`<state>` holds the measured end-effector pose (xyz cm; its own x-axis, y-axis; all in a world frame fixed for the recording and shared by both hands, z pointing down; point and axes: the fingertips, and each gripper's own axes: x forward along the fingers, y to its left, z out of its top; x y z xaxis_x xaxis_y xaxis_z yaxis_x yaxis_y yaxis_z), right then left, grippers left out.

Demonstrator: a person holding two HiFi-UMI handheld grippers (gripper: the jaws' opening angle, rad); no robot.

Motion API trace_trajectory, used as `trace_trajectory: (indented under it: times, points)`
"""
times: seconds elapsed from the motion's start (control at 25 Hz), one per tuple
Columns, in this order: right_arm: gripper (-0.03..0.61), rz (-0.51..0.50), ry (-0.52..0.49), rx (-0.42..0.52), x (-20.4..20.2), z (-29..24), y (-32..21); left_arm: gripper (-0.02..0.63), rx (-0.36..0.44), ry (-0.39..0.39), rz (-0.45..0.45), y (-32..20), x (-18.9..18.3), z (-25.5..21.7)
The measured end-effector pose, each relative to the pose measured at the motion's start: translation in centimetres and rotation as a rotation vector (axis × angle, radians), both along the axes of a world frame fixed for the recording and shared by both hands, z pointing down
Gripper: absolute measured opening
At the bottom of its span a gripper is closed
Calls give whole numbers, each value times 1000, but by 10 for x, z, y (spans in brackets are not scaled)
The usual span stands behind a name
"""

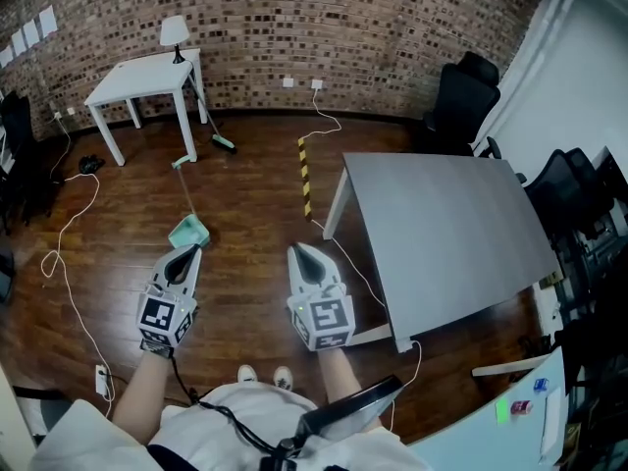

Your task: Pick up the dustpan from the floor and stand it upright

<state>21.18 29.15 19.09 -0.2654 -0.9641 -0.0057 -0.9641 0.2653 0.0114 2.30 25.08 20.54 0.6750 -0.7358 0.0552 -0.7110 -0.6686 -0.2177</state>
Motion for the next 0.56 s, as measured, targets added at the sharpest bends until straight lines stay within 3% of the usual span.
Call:
trace_trajectory:
  times: [0.56]
  points:
    - [-23, 19, 10, -3, 3, 0, 9, 12, -10, 0, 1, 3, -3, 3]
